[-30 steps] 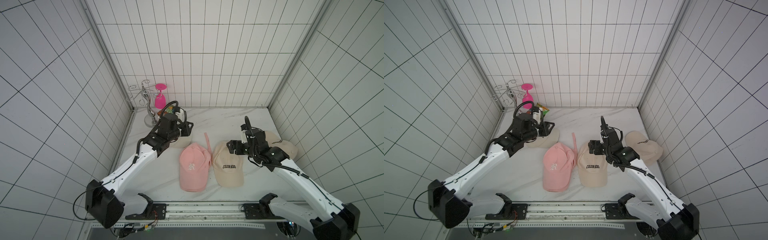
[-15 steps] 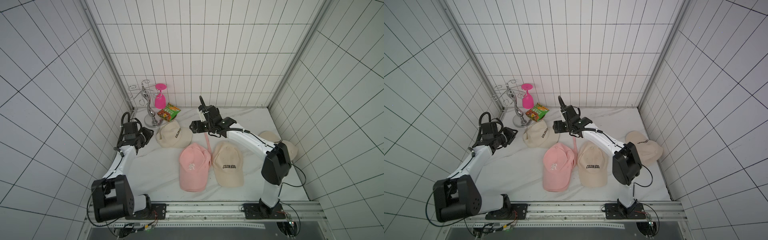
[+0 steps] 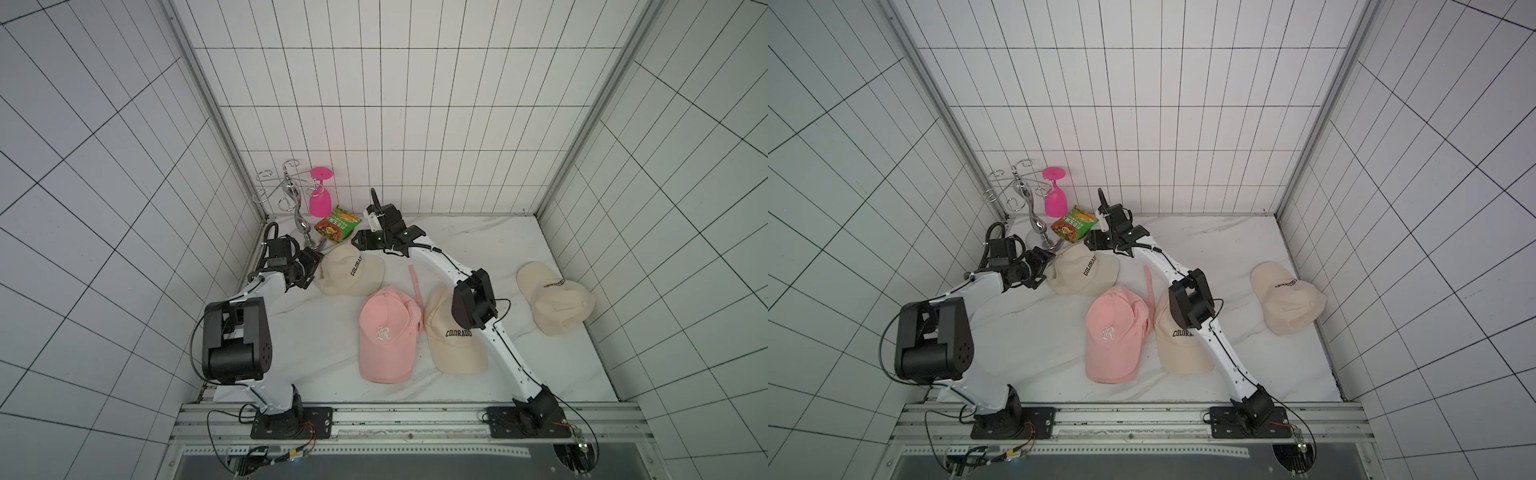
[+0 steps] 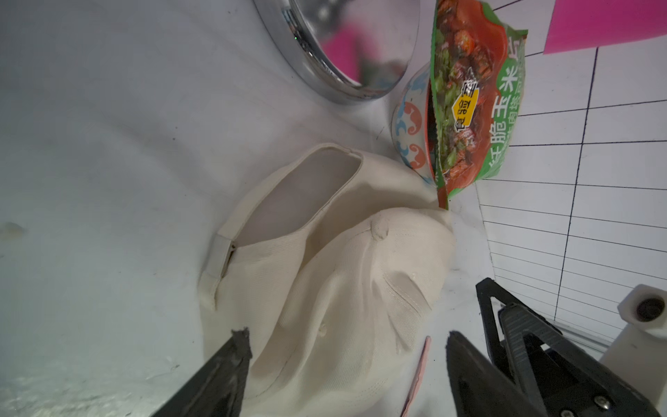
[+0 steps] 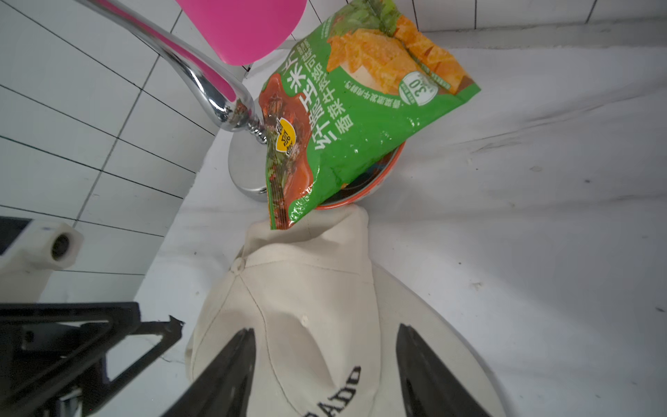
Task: Stack the baseball caps by color
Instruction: Pick up the baseball cap from the center of the board.
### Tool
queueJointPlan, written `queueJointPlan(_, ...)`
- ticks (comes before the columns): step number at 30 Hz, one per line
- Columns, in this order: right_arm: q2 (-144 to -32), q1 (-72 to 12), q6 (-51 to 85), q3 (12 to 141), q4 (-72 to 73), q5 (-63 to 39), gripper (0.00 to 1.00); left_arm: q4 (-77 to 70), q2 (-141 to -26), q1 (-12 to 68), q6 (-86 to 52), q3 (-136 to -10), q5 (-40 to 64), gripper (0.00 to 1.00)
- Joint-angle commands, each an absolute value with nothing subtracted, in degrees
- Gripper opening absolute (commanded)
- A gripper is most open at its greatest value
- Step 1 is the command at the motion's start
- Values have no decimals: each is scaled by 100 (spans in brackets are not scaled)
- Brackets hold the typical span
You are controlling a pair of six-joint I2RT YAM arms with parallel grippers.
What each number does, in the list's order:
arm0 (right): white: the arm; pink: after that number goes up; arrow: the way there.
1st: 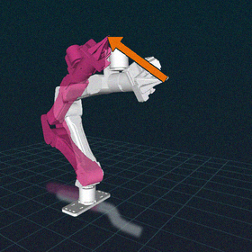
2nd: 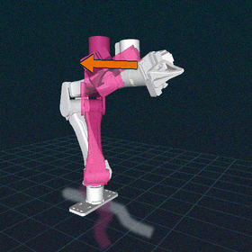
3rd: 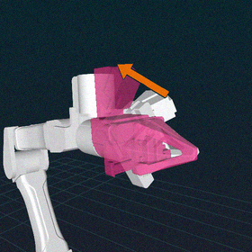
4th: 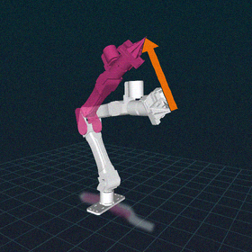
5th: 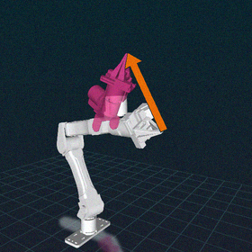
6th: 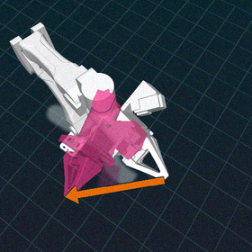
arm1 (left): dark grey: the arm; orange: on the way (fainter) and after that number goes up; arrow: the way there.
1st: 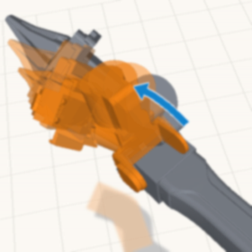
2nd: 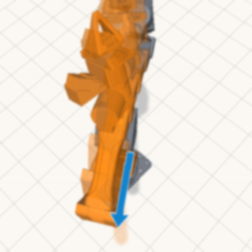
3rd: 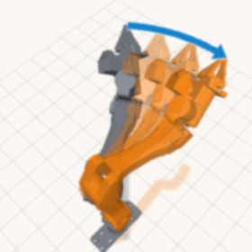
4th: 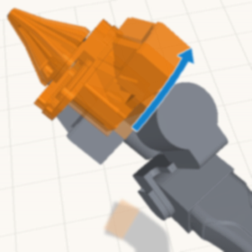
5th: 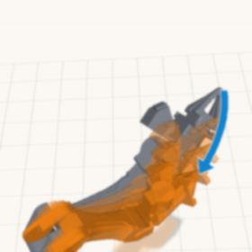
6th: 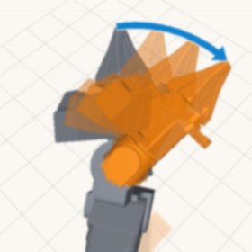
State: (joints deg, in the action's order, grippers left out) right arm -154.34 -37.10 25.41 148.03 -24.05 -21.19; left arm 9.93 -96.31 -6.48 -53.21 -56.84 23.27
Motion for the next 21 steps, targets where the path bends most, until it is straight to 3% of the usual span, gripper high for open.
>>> queueJointPlan(1, -15753, -3662, 2860, 15229, -2181, -2663, 55, 571, -9930, -478, -5456, -5824, 2153, 82)
queueJointPlan(5, -15868, -3653, 2988, 15146, -2092, -2933, 49, 559, -10132, -318, -5375, -6004, 2061, 82)
queueJointPlan(9, -15925, -3643, 3172, 15074, -1983, -3266, 34, 478, -10338, -281, -5405, -6108, 2118, 82)
queueJointPlan(13, -15889, -3625, 3322, 15012, -1929, -3452, 0, 477, -10509, -276, -5338, -6185, 2134, 80)
queueJointPlan(21, -15023, -3633, 3270, 14079, -1436, -3340, 0, 615, -10773, -265, -5157, -6346, 2352, 59)
